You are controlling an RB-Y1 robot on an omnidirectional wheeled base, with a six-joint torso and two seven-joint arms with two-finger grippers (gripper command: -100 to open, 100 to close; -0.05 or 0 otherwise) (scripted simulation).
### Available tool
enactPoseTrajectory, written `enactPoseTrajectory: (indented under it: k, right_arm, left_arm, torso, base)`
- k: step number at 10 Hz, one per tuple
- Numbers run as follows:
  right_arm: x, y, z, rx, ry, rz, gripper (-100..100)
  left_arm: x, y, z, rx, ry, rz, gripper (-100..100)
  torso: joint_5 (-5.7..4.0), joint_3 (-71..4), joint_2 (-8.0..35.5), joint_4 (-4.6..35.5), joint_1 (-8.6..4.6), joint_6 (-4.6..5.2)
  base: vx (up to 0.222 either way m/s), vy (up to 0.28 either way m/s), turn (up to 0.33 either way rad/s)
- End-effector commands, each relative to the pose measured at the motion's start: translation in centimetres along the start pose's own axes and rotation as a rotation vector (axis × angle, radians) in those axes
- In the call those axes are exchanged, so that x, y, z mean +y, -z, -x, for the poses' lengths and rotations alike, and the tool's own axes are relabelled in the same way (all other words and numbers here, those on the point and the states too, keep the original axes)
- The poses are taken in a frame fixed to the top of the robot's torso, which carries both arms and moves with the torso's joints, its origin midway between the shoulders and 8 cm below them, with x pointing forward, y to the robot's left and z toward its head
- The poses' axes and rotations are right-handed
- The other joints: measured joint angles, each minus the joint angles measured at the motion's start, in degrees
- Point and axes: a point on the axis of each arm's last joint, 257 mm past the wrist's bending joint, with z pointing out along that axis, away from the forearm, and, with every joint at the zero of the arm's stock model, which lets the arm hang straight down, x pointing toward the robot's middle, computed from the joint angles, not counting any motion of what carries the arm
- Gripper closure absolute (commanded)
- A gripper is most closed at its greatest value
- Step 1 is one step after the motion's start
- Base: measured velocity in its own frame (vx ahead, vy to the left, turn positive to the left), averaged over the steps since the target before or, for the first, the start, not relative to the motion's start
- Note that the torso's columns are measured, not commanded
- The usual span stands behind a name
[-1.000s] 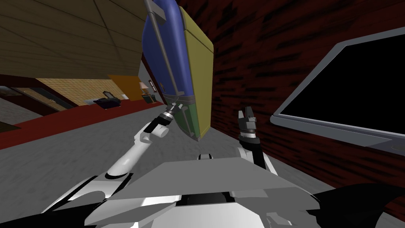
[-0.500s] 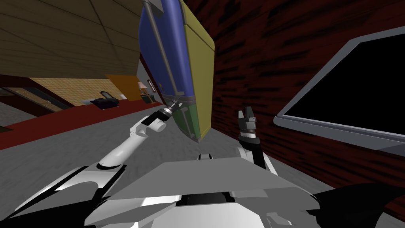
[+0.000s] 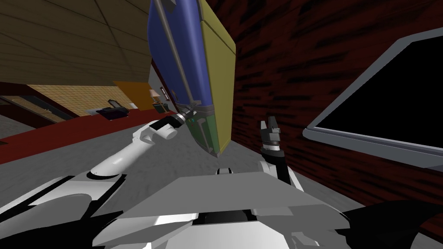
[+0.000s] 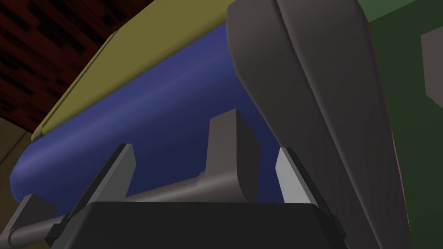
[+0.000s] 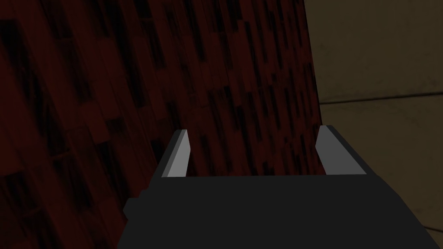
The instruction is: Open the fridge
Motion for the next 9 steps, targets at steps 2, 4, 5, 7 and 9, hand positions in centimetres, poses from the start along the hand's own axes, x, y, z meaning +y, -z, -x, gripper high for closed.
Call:
enactPoseTrajectory:
  k: [2, 4, 5, 7, 9]
  right_arm:
    - [0.0, 0.0, 0.0, 0.000, 0.000, 0.000, 0]
    - [0.0, 0.0, 0.0, 0.000, 0.000, 0.000, 0]
    - [0.0, 0.0, 0.0, 0.000, 0.000, 0.000, 0]
    - [0.0, 0.0, 0.0, 0.000, 0.000, 0.000, 0]
    - [0.0, 0.0, 0.0, 0.000, 0.000, 0.000, 0]
  left_arm:
    - [0.7, -0.2, 1.9, 0.008, -0.093, 0.085, -100]
    - [1.0, -0.2, 2.8, 0.010, -0.132, 0.120, -100]
    - [1.0, -0.2, 3.2, 0.011, -0.149, 0.136, -100]
    - [1.2, 0.0, 4.4, 0.011, -0.195, 0.175, -100]
    - [1.1, -0.2, 4.2, 0.010, -0.184, 0.166, -100]
  torso:
    - [-0.02, 0.0, 0.0, 0.0, -0.03, 0.00]
    - [0.00, 0.0, -0.1, 0.0, 0.01, 0.00]
    - [0.00, 0.0, 0.0, 0.0, 0.01, 0.00]
    - [-0.01, 0.0, 0.0, 0.0, 0.00, 0.00]
    - [0.00, 0.0, 0.0, 0.0, 0.01, 0.00]
  base:
    - [0.070, 0.012, -0.008]
    - [0.061, 0.011, -0.006]
    - [0.053, 0.004, -0.005]
    - [0.057, 0.006, -0.006]
    - [0.013, 0.002, -0.001]
